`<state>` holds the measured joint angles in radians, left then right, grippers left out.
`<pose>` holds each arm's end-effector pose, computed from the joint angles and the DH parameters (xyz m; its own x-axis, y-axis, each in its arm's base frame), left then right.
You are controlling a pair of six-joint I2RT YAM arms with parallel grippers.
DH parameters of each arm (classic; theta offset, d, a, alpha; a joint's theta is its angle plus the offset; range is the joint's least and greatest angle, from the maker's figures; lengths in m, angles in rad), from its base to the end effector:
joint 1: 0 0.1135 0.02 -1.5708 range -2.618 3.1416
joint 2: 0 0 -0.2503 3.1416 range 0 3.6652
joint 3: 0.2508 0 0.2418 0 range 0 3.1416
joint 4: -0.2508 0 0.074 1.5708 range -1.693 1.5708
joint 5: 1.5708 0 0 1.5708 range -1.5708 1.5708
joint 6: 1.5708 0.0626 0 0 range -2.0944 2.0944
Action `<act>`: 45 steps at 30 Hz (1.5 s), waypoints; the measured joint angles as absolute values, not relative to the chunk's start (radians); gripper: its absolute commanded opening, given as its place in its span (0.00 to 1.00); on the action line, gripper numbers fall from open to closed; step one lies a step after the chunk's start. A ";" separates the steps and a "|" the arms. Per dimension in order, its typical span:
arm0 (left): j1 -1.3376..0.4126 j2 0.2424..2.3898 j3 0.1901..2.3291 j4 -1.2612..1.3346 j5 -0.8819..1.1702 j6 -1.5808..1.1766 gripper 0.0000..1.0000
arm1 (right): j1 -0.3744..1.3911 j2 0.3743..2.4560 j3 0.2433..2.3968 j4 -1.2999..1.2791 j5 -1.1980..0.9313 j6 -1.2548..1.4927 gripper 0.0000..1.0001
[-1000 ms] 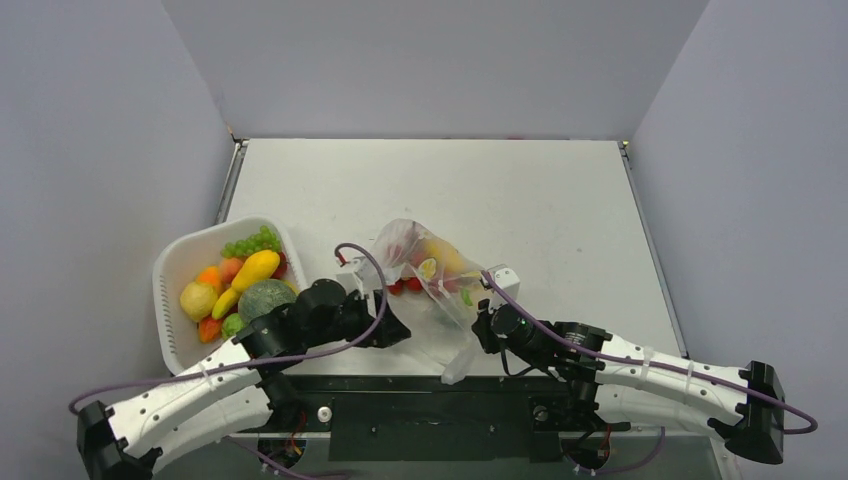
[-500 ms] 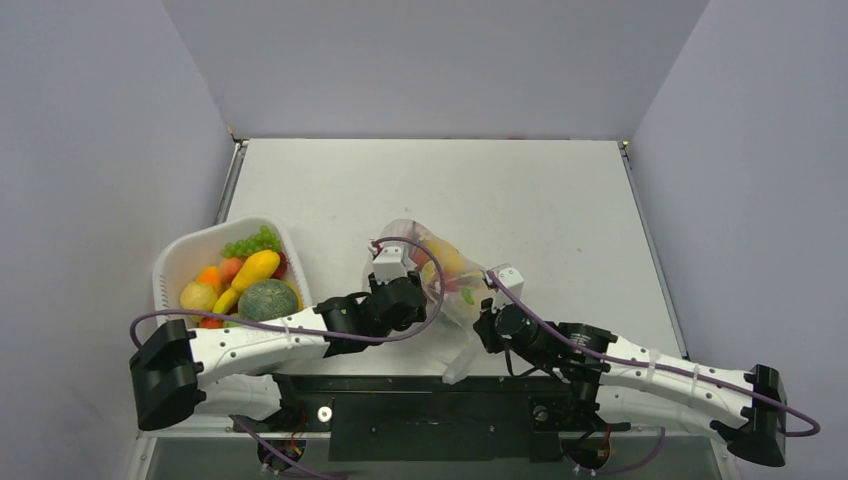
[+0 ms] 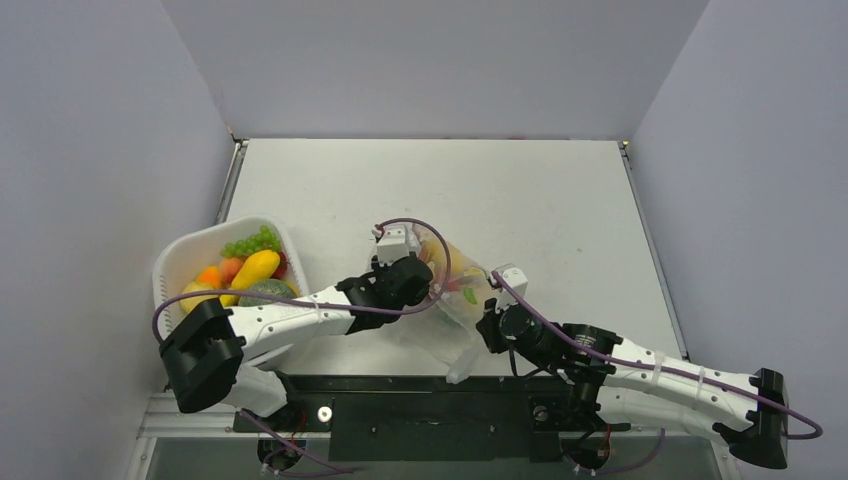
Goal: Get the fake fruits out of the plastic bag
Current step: Take out the fake fruit from the plastic bag.
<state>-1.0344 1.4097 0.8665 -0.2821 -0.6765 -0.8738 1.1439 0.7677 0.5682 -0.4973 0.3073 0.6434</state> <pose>0.1843 -0.2333 0.2006 -0.5886 -0.1800 -0.7882 0.0030 0.9744 -0.2248 0.0934 0.1596 0.2139 -0.6755 -0.1039 -0.7300 -0.4579 0.8351 0.3048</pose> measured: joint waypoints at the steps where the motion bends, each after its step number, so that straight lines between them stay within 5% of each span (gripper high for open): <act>1: -1.024 1.415 0.867 -0.279 -0.672 -0.870 0.36 | 1.144 0.768 0.568 -0.498 0.307 0.643 0.02; 14: -0.973 1.494 0.883 -0.233 -0.630 -0.814 0.36 | 1.144 0.768 0.579 -0.506 0.314 0.642 0.02; 39: -0.938 1.612 0.891 -0.147 -0.563 -0.807 0.60 | 1.144 0.770 0.589 -0.511 0.326 0.640 0.03; 45: -0.923 1.666 0.891 -0.090 -0.565 -0.809 0.51 | 1.144 0.771 0.589 -0.510 0.326 0.640 0.03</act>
